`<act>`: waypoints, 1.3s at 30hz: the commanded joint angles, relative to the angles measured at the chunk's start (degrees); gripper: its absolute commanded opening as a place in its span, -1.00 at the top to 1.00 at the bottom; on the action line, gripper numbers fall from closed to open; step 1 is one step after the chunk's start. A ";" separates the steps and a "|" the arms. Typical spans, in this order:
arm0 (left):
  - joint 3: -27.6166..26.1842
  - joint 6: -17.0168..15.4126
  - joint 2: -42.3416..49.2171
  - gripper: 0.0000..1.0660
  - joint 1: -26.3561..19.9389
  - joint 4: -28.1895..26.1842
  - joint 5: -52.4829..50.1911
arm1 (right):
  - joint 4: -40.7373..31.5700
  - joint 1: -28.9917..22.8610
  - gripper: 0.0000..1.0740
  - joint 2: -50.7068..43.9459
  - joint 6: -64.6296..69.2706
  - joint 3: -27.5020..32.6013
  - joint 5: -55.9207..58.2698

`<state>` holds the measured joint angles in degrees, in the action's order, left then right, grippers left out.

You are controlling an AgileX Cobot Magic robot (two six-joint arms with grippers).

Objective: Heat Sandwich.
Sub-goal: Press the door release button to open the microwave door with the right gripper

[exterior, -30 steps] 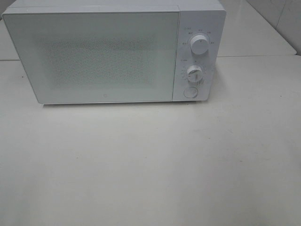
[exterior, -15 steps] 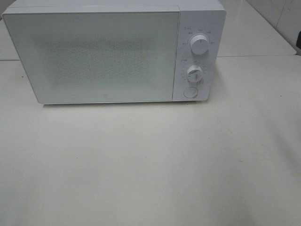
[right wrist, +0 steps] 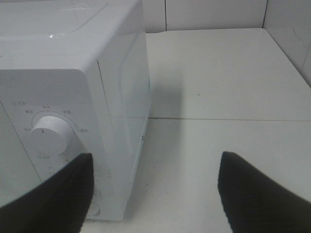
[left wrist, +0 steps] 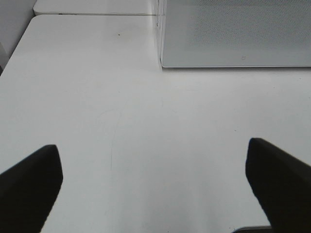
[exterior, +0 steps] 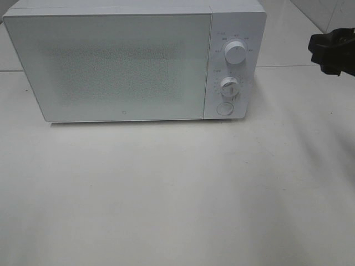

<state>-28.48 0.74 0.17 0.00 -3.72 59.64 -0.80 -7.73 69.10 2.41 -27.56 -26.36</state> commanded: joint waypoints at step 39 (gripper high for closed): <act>0.17 0.00 1.26 -0.82 0.00 -0.17 -0.34 | -28.82 -21.89 -0.31 10.60 -17.19 11.40 -28.48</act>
<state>-28.48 0.74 0.17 0.00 -3.72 59.64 -29.22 -28.93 79.53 -14.09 -16.16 -53.46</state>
